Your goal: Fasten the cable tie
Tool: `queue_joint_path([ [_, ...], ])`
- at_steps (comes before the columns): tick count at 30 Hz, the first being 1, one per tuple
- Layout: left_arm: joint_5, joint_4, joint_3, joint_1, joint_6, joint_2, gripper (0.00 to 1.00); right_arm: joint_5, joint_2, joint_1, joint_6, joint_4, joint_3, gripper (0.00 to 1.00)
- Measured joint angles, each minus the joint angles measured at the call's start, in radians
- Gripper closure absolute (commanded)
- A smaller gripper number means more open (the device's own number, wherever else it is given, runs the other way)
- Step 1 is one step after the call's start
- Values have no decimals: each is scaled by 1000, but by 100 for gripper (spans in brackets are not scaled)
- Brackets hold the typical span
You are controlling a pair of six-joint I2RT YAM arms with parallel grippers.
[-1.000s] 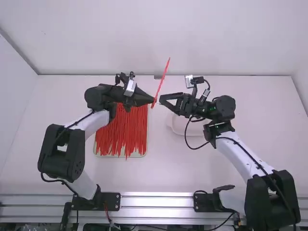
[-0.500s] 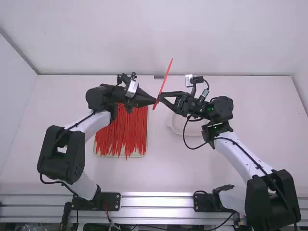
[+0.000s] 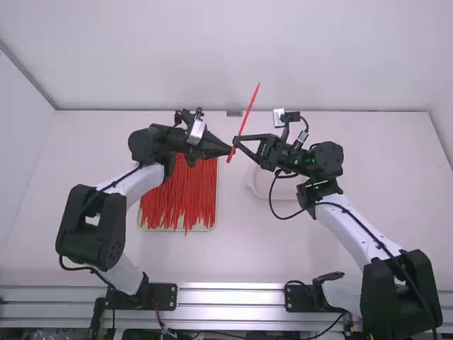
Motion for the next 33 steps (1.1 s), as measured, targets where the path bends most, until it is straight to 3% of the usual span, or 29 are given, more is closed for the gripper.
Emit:
queue_joint_path([
  [11,-15,4,0,0,-12,-1,99,-9,0,0,0,18,0,100],
  [14,-40,4,0,10,-42,-1,83,-17,-1,0,0,19,0,100],
  [17,-53,3,0,19,-56,0,78,-19,-1,0,0,20,0,100],
  [18,-93,6,0,50,-86,-1,59,-33,-1,-1,-1,17,0,100],
  [25,-150,0,0,135,-194,-1,1,-71,-1,-33,-3,16,0,100],
  [33,-148,-170,48,234,-353,-2,1,-99,-1,-97,-16,-18,0,100],
])
